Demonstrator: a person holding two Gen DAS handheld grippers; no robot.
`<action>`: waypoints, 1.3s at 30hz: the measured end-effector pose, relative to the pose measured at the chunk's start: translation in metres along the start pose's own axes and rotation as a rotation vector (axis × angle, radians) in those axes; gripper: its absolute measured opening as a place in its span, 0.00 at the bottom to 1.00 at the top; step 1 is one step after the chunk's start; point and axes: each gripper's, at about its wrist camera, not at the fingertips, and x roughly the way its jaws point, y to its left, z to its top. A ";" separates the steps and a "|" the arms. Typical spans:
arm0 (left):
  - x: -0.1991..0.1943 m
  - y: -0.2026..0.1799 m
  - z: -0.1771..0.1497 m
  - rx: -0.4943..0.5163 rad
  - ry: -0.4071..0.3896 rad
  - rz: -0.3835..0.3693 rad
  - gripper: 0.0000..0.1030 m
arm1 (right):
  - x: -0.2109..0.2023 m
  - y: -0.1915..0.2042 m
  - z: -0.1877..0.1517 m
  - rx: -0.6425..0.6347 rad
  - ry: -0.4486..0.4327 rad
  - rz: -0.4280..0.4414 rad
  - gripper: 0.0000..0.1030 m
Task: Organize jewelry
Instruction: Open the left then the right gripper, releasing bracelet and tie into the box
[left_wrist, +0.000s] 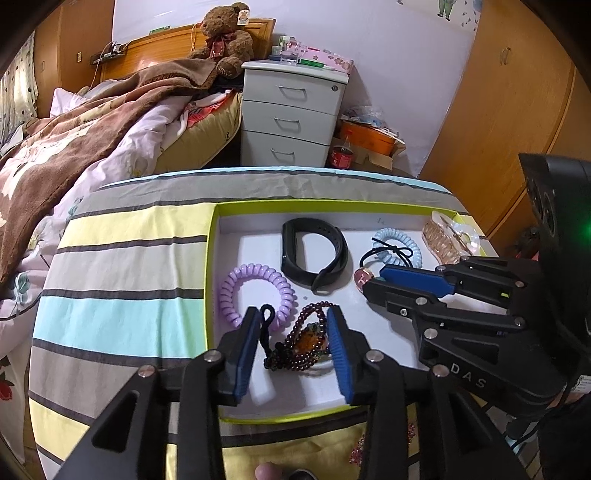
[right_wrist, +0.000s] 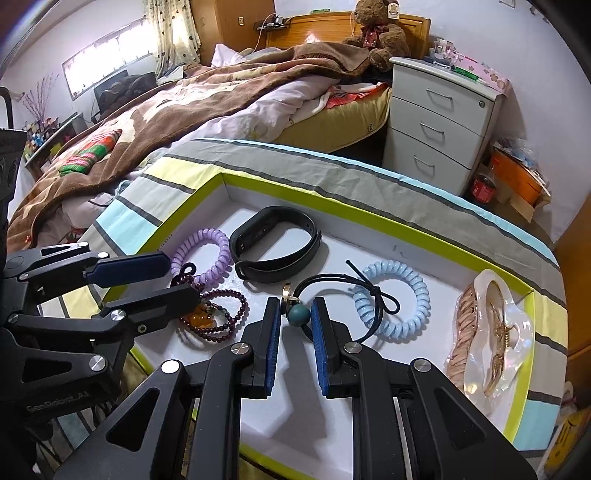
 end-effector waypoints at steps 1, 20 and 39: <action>-0.001 0.000 0.000 0.000 -0.002 0.001 0.44 | -0.001 0.000 0.000 0.004 -0.002 0.000 0.17; -0.035 -0.002 -0.003 -0.018 -0.047 0.003 0.63 | -0.038 0.007 -0.005 0.019 -0.063 -0.016 0.22; -0.107 0.025 -0.043 -0.126 -0.159 -0.014 0.77 | -0.095 0.029 -0.053 0.051 -0.154 0.026 0.26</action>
